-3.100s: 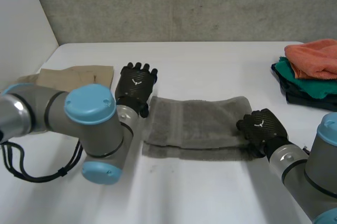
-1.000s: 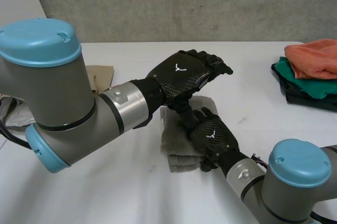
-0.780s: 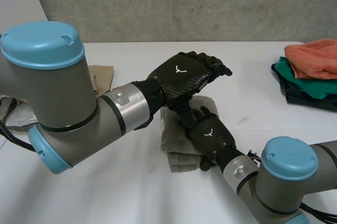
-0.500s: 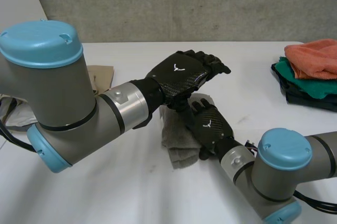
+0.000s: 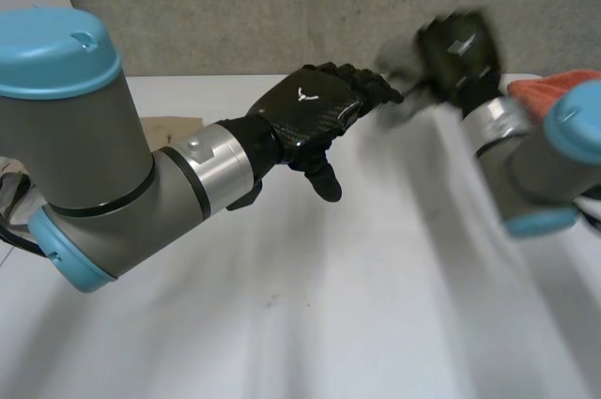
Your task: Fold the laundry.
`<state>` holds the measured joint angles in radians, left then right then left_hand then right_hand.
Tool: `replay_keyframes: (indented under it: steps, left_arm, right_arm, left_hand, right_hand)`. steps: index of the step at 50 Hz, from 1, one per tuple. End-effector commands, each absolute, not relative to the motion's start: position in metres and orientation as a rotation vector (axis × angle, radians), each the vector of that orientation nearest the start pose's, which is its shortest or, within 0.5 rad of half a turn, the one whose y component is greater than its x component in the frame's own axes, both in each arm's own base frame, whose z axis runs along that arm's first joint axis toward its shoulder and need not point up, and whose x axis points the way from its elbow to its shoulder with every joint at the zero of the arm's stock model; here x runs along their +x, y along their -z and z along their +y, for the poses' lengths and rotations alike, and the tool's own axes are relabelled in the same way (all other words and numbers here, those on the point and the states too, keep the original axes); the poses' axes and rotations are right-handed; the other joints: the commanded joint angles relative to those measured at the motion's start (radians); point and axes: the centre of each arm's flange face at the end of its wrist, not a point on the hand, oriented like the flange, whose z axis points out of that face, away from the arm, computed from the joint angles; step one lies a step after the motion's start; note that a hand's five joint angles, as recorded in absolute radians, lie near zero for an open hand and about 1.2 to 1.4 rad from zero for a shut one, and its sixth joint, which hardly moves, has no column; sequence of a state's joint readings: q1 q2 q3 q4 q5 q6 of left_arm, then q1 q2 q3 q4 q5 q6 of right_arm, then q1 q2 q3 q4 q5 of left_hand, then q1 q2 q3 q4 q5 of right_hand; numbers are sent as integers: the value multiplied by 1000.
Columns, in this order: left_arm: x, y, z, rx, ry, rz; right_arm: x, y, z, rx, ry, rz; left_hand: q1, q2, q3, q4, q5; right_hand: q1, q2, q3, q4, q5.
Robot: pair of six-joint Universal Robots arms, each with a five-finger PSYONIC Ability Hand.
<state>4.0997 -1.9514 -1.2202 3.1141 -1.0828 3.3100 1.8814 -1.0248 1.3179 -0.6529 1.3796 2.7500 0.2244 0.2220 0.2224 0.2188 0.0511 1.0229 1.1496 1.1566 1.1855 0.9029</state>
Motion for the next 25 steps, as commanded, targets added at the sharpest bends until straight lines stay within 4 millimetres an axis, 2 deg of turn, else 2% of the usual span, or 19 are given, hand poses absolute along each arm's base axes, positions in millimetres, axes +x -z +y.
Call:
replay_keyframes:
  steps: [1, 2, 3, 6, 7, 10, 11, 15, 18, 19, 22, 25]
  left_arm:
    - [-360, -288, -209, -1092, -1611, -1541]
    - [-360, -287, -208, -1090, -1606, -1542]
    - [-360, -286, -208, -1089, -1602, -1546]
    - [-360, -284, -207, -1090, -1590, -1552]
    - [-360, -283, -206, -1091, -1588, -1552]
    - [-361, -282, -205, -1093, -1584, -1554]
    - [-361, -282, -205, -1094, -1581, -1554]
    - [-361, -281, -205, -1090, -1577, -1559]
    - [-360, -279, -204, -1092, -1571, -1563]
    - [-360, -279, -204, -1094, -1570, -1564]
    - [-360, -279, -204, -1093, -1572, -1563]
    - [-361, -279, -204, -1094, -1571, -1561]
  right_arm:
    - [202, -303, -444, -639, 2764, 1459]
    - [191, -303, -452, -632, 2780, 1453]
    - [169, -299, -468, -637, 2803, 1447]
    - [138, -290, -489, -662, 2832, 1431]
    - [119, -279, -501, -693, 2841, 1423]
    - [94, -248, -520, -745, 2812, 1437]
    - [82, -228, -529, -775, 2784, 1443]
    - [54, -184, -538, -801, 2688, 1507]
    - [32, -163, -538, -776, 2634, 1572]
    - [19, -152, -536, -753, 2593, 1613]
    - [11, -136, -530, -741, 2498, 1645]
    - [13, -132, -528, -776, 2448, 1637]
  left_hand:
    - [24, 27, 26, 30, 23]
    - [27, 30, 29, 33, 26]
    - [27, 30, 29, 33, 26]
    - [27, 30, 29, 33, 26]
    - [27, 30, 29, 33, 26]
    - [27, 30, 29, 33, 26]
    - [27, 30, 29, 33, 26]
    - [27, 30, 29, 33, 26]
    - [27, 30, 29, 33, 26]
    - [27, 30, 29, 33, 26]
    - [27, 30, 29, 33, 26]
    - [27, 30, 29, 33, 26]
  right_hand:
    - [373, 247, 240, 211, 319]
    - [373, 247, 240, 211, 319]
    - [373, 247, 240, 211, 319]
    - [373, 247, 240, 211, 319]
    - [373, 247, 240, 211, 319]
    - [373, 247, 240, 211, 319]
    - [373, 247, 240, 211, 319]
    - [373, 247, 240, 211, 319]
    - [373, 247, 240, 211, 319]
    - [373, 247, 240, 211, 319]
    - [373, 247, 240, 211, 319]
    - [373, 247, 240, 211, 319]
